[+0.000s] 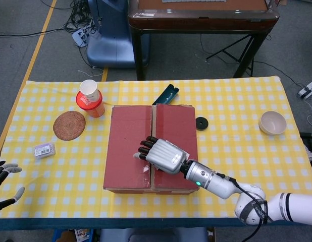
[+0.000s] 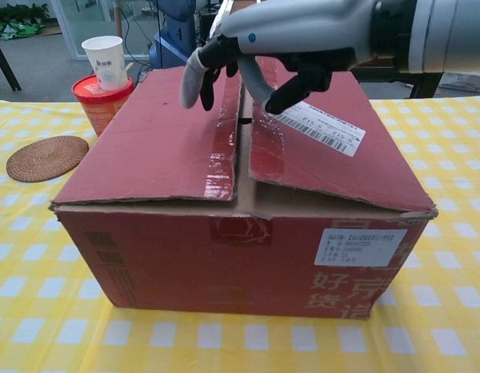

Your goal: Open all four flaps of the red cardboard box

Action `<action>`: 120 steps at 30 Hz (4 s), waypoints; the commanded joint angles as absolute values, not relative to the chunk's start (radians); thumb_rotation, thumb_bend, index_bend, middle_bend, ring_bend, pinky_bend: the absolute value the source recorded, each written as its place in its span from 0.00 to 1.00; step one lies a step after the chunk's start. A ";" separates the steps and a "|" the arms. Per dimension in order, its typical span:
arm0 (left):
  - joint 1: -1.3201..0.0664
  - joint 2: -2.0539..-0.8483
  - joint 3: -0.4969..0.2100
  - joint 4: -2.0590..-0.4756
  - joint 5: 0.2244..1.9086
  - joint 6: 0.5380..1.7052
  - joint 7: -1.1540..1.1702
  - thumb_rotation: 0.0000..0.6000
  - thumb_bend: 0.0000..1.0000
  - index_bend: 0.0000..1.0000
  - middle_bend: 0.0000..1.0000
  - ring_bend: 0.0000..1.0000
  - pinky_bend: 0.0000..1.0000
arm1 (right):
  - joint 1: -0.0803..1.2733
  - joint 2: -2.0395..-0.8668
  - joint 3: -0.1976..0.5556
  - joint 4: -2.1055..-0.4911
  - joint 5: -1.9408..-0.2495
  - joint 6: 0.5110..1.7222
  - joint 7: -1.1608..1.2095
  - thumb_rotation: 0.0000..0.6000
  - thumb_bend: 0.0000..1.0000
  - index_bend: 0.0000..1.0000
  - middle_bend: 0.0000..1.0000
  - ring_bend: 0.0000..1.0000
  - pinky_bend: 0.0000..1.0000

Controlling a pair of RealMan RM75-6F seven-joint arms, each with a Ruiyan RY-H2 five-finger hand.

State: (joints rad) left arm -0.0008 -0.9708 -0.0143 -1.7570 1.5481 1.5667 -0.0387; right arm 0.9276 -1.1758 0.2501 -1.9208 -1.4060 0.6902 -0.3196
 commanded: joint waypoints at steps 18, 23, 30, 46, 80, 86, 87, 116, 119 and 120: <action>-0.002 -0.975 -0.014 -1.744 1.548 1.565 -0.049 1.00 0.28 0.44 0.29 0.15 0.00 | 0.957 -1.156 0.199 -1.921 -1.359 0.700 -0.313 1.00 1.00 0.29 0.44 0.19 0.18; -0.005 -0.975 -0.017 -1.746 1.547 1.565 -0.045 1.00 0.28 0.44 0.29 0.15 0.00 | 0.948 -1.132 0.190 -1.926 -1.368 0.719 -0.293 1.00 1.00 0.30 0.46 0.21 0.18; -0.008 -0.972 -0.023 -1.750 1.542 1.566 -0.040 1.00 0.28 0.44 0.29 0.15 0.00 | 0.921 -1.078 0.193 -1.953 -1.401 0.769 -0.243 1.00 1.00 0.30 0.48 0.22 0.18; -0.005 -0.961 -0.032 -1.765 1.544 1.585 -0.031 1.00 0.28 0.44 0.29 0.15 0.00 | 0.807 -0.869 0.183 -2.061 -1.484 0.913 -0.187 1.00 1.00 0.30 0.49 0.23 0.18; -0.029 -0.927 -0.035 -1.822 1.595 1.581 0.046 1.00 0.28 0.45 0.29 0.15 0.00 | 0.495 -0.592 0.106 -2.022 -1.514 1.097 0.014 1.00 1.00 0.30 0.49 0.24 0.18; -0.071 -0.912 -0.047 -1.821 1.625 1.545 0.019 1.00 0.28 0.42 0.29 0.15 0.00 | 0.469 -0.632 0.089 -1.979 -1.515 1.091 0.028 1.00 1.00 0.30 0.44 0.24 0.18; -0.087 -0.901 -0.050 -1.824 1.637 1.530 0.001 1.00 0.28 0.41 0.29 0.15 0.00 | 0.466 -0.643 0.087 -1.972 -1.522 1.092 0.032 1.00 1.00 0.30 0.43 0.24 0.18; -0.773 -0.976 -0.136 -1.859 1.944 0.973 -0.384 0.85 0.18 0.36 0.27 0.10 0.00 | 0.453 -0.722 0.106 -1.946 -1.547 1.114 -0.005 1.00 0.70 0.30 0.33 0.24 0.18; -0.820 -0.996 -0.155 -1.868 1.912 0.933 -0.369 0.69 0.17 0.36 0.27 0.08 0.00 | 0.453 -0.718 0.110 -1.949 -1.543 1.113 -0.008 1.00 0.70 0.30 0.33 0.24 0.18; -0.834 -1.002 -0.159 -1.869 1.900 0.916 -0.361 0.66 0.17 0.37 0.27 0.08 0.00 | 0.453 -0.716 0.111 -1.950 -1.543 1.114 -0.008 1.00 0.71 0.30 0.33 0.24 0.18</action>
State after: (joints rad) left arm -0.8082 -0.9851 -0.1456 -1.8605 1.9222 0.9426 -0.3763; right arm 0.4533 -0.7163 0.1110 -1.9495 -1.5431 1.1138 -0.0079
